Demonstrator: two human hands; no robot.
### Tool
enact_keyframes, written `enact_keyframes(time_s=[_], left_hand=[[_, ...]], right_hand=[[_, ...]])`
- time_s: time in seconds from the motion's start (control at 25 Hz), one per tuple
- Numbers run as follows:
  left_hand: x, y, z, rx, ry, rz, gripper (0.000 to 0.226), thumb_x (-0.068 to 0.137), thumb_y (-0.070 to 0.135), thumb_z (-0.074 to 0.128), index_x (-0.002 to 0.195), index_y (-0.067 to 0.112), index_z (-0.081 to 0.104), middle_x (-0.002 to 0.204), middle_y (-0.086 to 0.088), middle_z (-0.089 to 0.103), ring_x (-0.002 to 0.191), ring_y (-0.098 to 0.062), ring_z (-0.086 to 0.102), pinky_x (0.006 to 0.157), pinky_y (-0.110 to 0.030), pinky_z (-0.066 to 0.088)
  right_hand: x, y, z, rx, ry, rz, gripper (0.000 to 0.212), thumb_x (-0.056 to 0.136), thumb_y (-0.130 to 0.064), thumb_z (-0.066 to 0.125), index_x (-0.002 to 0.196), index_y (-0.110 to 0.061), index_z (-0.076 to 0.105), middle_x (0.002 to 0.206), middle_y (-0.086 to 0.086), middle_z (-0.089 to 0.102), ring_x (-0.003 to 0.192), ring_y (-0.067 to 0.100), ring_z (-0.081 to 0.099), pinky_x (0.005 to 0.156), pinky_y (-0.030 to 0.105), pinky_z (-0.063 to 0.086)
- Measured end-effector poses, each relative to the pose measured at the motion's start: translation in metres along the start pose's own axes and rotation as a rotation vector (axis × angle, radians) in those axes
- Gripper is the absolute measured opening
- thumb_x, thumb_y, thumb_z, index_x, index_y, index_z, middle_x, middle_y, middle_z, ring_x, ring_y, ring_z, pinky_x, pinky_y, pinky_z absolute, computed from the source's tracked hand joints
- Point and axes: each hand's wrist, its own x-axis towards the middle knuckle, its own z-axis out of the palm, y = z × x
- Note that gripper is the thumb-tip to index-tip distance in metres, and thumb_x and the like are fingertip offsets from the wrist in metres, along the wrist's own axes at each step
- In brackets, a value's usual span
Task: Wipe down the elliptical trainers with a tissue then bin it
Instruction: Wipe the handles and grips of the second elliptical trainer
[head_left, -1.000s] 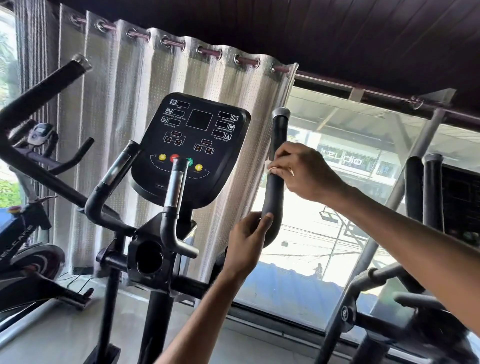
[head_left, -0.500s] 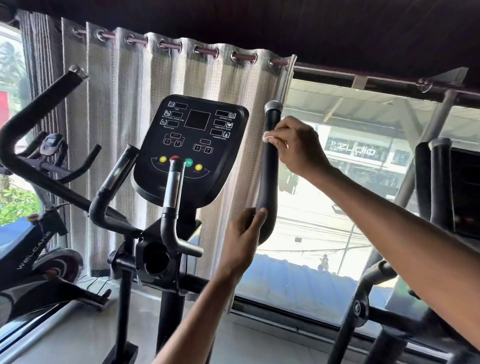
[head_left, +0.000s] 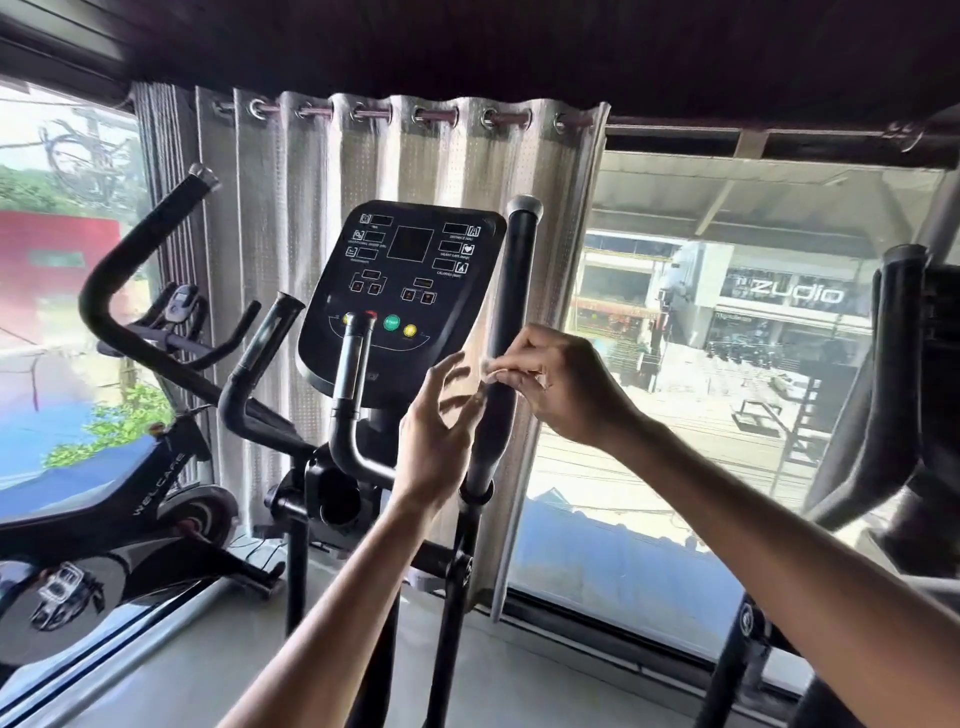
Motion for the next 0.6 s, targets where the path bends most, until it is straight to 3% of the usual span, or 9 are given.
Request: enact_keyframes(time_s=[0.08,0.16,0.24,0.32,0.44,0.6], left_hand=[[0.006,0.009,-0.002,0.118,0.016,0.079,0.041,0.093,0.022,0.075,0.127,0.044,0.065,0.122,0.019,0.069,0.105,-0.005,0.069,0.092,-0.034,0.057],[0.010,0.021,-0.001,0.203,0.041,0.121,0.027,0.086,0.027,0.078,0.103,0.047,0.074,0.106,0.016,0.073,0.095,-0.014,0.070,0.088,-0.041,0.059],[0.013,0.030,0.001,0.248,0.070,0.120,0.019,0.087,0.021,0.081,0.085,0.039,0.074,0.091,0.011,0.074,0.081,-0.013,0.068,0.079,-0.037,0.059],[0.015,0.040,0.004,0.244,0.089,0.051,0.012,0.090,0.013,0.079,0.085,0.022,0.073,0.083,0.005,0.072,0.073,-0.007,0.064,0.072,-0.024,0.053],[0.019,0.053,0.009,0.247,0.119,-0.061,0.007,0.091,0.011,0.078,0.086,0.010,0.072,0.082,0.003,0.070,0.076,-0.007,0.063,0.070,-0.019,0.050],[0.023,0.069,0.015,0.293,0.095,-0.148,0.017,0.089,0.012,0.078,0.076,0.017,0.069,0.083,0.001,0.071,0.080,-0.013,0.064,0.077,-0.029,0.053]], right_hand=[[-0.001,0.000,-0.013,0.172,-0.009,0.090,0.017,0.090,-0.024,0.076,0.102,-0.013,0.080,0.092,-0.008,0.073,0.080,0.002,0.068,0.074,0.010,0.049],[-0.003,0.004,-0.019,0.279,-0.007,0.210,0.016,0.088,-0.024,0.078,0.101,-0.015,0.077,0.094,-0.007,0.077,0.084,0.002,0.072,0.079,0.019,0.058],[-0.005,0.008,-0.019,0.385,-0.015,0.280,0.019,0.085,-0.022,0.081,0.102,-0.018,0.074,0.095,-0.005,0.077,0.087,0.006,0.073,0.084,0.031,0.061],[-0.006,0.008,-0.016,0.462,0.046,0.340,0.031,0.081,-0.029,0.084,0.108,-0.019,0.071,0.098,-0.003,0.075,0.088,0.008,0.073,0.084,0.031,0.061],[-0.014,0.005,-0.003,0.252,0.241,0.216,0.043,0.078,-0.039,0.085,0.109,-0.014,0.068,0.102,0.002,0.065,0.087,0.016,0.063,0.076,0.026,0.053],[-0.024,0.004,0.028,0.105,0.234,0.195,0.032,0.087,-0.017,0.078,0.118,-0.009,0.071,0.108,0.006,0.064,0.097,0.022,0.062,0.087,0.039,0.055]])
